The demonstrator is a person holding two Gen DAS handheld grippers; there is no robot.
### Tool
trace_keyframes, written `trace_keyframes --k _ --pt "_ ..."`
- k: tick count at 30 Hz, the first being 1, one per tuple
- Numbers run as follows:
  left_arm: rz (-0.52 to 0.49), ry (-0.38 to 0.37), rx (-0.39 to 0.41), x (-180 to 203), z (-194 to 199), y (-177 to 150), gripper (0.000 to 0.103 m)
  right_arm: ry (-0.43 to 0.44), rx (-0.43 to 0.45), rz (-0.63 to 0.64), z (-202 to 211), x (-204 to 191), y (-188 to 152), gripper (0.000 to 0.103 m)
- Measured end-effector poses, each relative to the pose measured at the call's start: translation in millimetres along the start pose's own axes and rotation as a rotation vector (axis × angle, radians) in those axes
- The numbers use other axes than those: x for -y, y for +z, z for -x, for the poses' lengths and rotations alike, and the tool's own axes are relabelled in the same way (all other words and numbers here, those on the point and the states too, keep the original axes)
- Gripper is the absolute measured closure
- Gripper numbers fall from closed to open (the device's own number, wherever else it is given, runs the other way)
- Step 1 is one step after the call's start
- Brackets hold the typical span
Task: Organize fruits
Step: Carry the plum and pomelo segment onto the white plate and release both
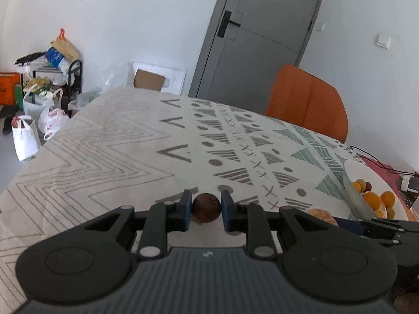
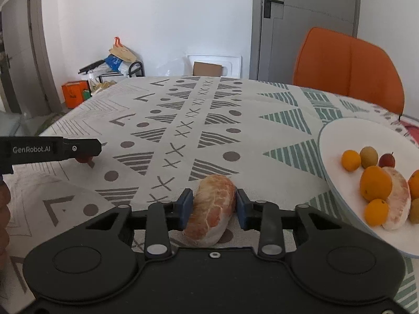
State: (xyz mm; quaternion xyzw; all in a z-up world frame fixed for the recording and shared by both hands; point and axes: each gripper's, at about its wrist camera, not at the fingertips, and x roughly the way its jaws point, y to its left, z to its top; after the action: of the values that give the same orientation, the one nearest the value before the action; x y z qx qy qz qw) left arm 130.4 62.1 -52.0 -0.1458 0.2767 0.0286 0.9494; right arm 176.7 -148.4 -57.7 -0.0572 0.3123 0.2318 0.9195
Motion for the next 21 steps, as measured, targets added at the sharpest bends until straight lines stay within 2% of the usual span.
trace_keyframes --k 9,21 --pt "-0.041 -0.022 0.014 24.2 6.6 2.3 0.081 0.012 0.063 -0.064 24.4 19.5 0.5 0.073" --pt "-0.107 -0.078 0.041 67.8 13.7 4.7 0.081 -0.016 0.156 -0.122 56.6 51.1 2.6 0.074"
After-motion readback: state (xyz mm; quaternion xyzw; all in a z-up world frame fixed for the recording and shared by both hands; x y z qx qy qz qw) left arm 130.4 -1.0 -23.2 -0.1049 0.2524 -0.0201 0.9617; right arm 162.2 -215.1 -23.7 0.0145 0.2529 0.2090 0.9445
